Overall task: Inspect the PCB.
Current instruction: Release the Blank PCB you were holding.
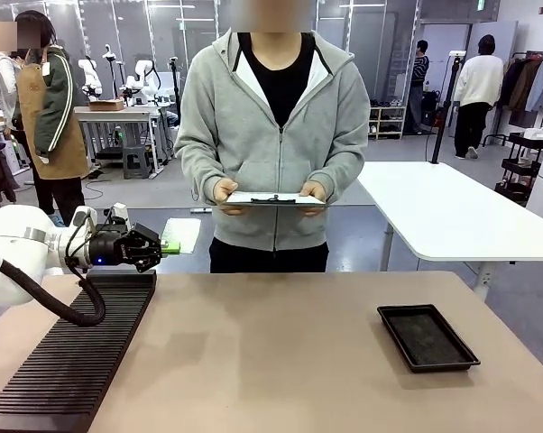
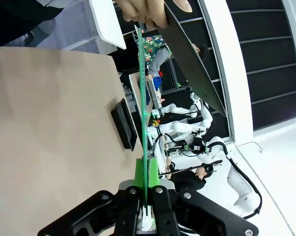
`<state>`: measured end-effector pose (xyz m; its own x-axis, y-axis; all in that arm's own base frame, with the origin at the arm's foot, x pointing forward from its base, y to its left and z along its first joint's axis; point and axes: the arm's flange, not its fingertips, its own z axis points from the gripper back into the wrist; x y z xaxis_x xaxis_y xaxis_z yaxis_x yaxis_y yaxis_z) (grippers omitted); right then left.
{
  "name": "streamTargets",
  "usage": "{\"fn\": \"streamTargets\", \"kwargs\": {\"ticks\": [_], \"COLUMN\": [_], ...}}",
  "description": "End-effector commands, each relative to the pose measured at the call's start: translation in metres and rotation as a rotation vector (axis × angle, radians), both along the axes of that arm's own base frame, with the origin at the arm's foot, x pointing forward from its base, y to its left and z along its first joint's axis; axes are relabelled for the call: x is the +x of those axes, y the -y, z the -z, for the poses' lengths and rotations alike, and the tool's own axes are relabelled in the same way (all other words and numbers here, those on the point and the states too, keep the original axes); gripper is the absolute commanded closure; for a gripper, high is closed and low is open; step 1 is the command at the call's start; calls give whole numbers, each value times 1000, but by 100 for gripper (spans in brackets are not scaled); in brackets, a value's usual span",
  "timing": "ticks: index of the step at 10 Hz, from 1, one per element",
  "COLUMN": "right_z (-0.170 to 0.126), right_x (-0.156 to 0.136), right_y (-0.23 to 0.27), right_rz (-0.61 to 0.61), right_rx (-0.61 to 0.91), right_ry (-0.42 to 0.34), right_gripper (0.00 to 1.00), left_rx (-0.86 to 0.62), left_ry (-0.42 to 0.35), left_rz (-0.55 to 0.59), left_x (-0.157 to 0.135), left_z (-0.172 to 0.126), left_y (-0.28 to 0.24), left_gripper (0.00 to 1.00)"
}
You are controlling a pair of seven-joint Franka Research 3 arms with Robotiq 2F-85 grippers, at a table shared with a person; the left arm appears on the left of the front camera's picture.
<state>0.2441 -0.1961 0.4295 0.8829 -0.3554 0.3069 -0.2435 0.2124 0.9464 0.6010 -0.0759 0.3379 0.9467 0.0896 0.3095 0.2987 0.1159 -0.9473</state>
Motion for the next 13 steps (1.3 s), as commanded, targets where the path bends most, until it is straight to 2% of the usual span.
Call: {"fn": "streamTargets", "kwargs": {"ticks": [1, 13], "right_z": [-2, -2], "right_x": [0, 0], "right_y": [1, 1], "right_rz": [0, 0], "right_rx": [3, 3], "right_ry": [12, 12], "right_gripper": [0, 0], "left_rx": [13, 13], "left_ry": [2, 2], "left_rz": [-4, -4], "left_x": [0, 0], "left_z": [1, 1], "left_y": [1, 1], "left_gripper": [97, 97]}}
